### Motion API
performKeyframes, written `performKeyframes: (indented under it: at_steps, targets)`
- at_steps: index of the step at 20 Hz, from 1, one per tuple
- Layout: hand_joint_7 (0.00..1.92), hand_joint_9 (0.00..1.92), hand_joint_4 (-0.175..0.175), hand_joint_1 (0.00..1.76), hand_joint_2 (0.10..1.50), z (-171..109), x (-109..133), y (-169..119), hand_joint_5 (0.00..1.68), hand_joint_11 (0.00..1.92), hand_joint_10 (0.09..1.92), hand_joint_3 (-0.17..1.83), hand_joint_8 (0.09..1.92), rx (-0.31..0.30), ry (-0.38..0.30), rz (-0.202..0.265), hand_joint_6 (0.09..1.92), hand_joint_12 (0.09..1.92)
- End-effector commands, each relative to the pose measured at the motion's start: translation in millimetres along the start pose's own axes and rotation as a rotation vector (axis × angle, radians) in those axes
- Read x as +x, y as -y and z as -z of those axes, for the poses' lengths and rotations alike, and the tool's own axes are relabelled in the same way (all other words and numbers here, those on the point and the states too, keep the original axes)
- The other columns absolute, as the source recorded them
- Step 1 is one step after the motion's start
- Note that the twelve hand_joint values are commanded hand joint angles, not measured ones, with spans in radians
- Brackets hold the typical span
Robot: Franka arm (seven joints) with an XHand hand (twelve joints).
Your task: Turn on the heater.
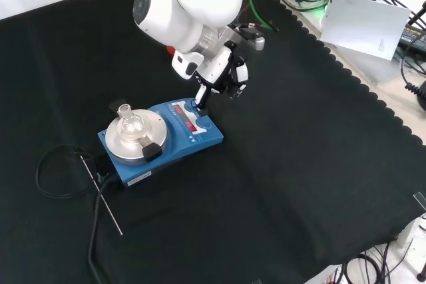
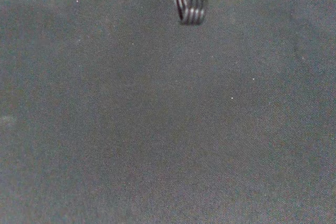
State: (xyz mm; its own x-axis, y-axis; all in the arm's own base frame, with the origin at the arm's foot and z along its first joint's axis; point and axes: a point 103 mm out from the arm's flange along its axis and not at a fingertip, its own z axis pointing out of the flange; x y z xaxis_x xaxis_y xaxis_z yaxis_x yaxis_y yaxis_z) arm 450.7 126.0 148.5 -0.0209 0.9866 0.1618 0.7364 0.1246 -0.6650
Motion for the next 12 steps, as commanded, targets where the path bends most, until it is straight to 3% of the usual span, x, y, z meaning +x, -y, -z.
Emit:
performKeyframes:
  at_steps: [1, 12]
  targets:
    - [1.57, 1.62, -0.076, 1.42, 0.73, -1.7, 6.5, -0.2, 0.2, 1.09, 1.53, 0.97, 1.65, 0.015, 0.026, -0.014, 0.67, 1.31]
    - [1.57, 1.62, -0.074, 1.42, 0.73, -3.4, 9.4, -1.5, 0.2, 1.1, 1.53, 0.98, 1.65, 0.024, 0.036, -0.024, 0.65, 1.31]
